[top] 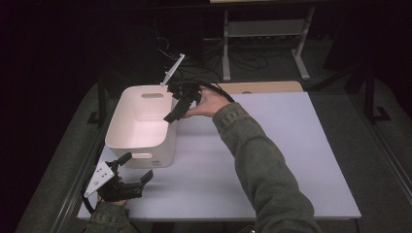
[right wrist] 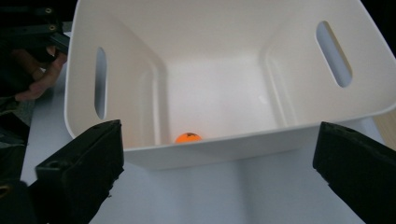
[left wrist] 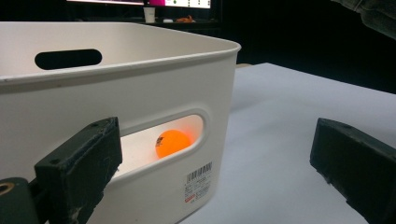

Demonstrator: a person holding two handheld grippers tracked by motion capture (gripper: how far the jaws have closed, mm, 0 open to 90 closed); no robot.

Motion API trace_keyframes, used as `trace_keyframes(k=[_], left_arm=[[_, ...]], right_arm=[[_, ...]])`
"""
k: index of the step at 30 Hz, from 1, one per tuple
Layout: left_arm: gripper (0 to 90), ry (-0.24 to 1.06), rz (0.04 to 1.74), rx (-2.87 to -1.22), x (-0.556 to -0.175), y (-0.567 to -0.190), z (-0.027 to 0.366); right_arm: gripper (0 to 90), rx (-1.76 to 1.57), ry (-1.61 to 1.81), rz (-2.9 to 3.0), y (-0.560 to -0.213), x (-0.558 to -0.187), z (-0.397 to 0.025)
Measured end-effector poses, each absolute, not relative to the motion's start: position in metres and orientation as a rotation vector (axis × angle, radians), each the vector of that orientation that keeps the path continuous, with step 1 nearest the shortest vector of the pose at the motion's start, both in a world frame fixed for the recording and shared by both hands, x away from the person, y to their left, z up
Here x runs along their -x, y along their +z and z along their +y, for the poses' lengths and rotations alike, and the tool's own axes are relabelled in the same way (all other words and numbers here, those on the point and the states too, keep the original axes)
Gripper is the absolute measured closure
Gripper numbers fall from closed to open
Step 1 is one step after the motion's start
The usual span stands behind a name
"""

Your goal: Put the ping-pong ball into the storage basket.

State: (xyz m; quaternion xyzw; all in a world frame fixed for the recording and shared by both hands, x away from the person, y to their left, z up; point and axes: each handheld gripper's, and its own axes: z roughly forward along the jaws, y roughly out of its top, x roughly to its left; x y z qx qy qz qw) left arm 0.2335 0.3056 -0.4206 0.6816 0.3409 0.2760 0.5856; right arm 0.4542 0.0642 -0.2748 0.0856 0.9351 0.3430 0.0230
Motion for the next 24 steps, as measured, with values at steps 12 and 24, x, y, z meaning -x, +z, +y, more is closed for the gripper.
trace_keyframes(k=[12, 24], left_arm=[[1.7, 0.646, 0.796, -1.589, -0.233, -0.421, 0.306], [1.7, 0.641, 0.796, -1.591, -0.234, -0.421, 0.305]], right_arm=[[0.0, -0.33, 1.115, 2.841, -0.277, -0.453, 0.037], [0.0, -0.399, 1.155, 2.788, -0.28, -0.449, 0.006]])
